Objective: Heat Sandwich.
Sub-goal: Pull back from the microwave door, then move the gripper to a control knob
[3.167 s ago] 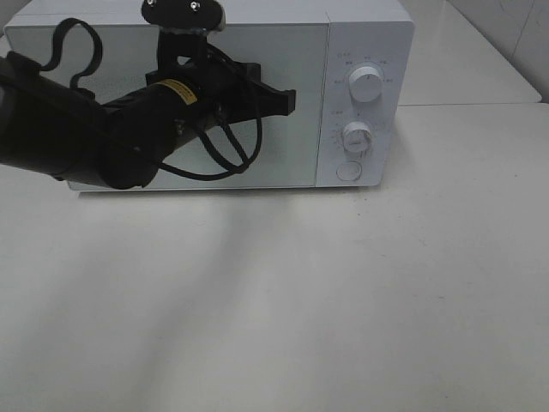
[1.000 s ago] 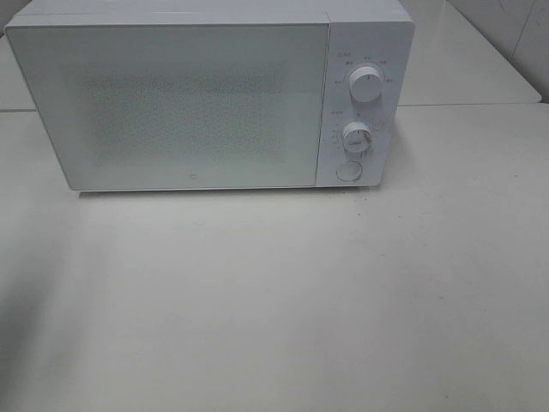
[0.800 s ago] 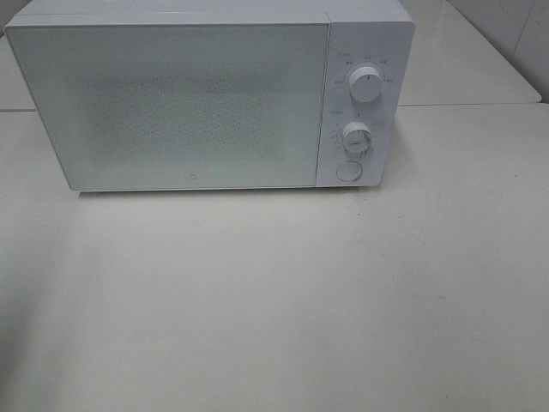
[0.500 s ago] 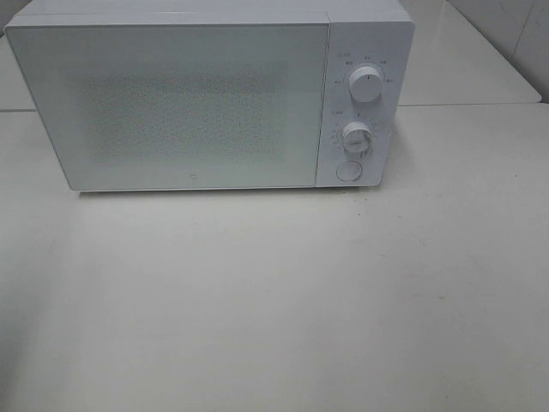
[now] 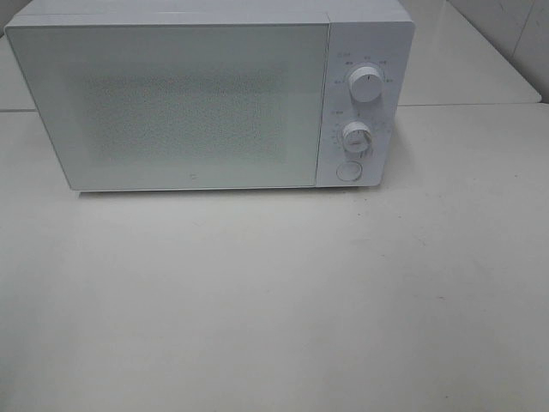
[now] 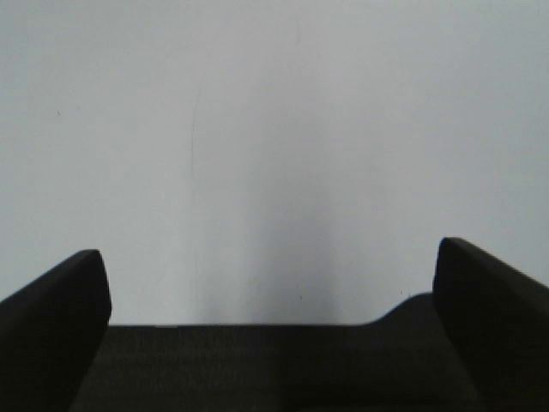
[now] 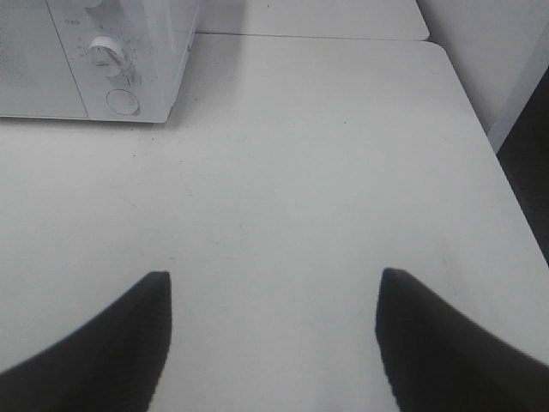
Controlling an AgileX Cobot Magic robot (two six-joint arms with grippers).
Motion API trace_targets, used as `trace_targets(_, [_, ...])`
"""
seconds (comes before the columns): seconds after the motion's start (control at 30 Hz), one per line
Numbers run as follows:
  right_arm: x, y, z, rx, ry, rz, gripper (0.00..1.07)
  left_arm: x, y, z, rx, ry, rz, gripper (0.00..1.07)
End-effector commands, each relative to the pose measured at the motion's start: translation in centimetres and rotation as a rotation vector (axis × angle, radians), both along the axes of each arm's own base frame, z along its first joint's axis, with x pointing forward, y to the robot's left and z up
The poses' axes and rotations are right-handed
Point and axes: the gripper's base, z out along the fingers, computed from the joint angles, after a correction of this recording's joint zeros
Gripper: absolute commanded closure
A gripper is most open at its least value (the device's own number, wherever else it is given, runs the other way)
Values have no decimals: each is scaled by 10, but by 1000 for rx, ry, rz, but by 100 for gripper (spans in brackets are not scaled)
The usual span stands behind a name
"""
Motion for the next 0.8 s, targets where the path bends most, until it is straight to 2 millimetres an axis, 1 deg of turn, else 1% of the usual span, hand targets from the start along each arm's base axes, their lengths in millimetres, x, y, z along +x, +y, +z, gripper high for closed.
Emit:
trace_targets(0.03, [-4, 0, 0, -2, -32, -5, 42, -10, 0, -1, 6, -129, 17, 9])
trace_targets(0.1, [-4, 0, 0, -2, -32, -5, 42, -13, 0, -2, 6, -156, 18, 9])
trace_targets(0.17, [-4, 0, 0, -2, -32, -5, 42, -24, -1, -1, 13, -227, 18, 9])
trace_targets(0.23, [-4, 0, 0, -2, -32, -5, 42, -27, -2, -1, 15, -245, 18, 9])
trace_targets(0.33, [-4, 0, 0, -2, -32, -5, 42, -39, -3, -1, 21, -317, 17, 9])
trace_targets(0.4, [-4, 0, 0, -2, -32, -5, 42, -40, -3, -1, 22, -328, 17, 9])
trace_targets(0.43, [-4, 0, 0, -2, -32, -5, 42, -46, -3, -1, 27, -365, 18, 9])
trace_targets(0.8, [-4, 0, 0, -2, -32, -5, 42, -45, -3, -1, 26, -360, 17, 9])
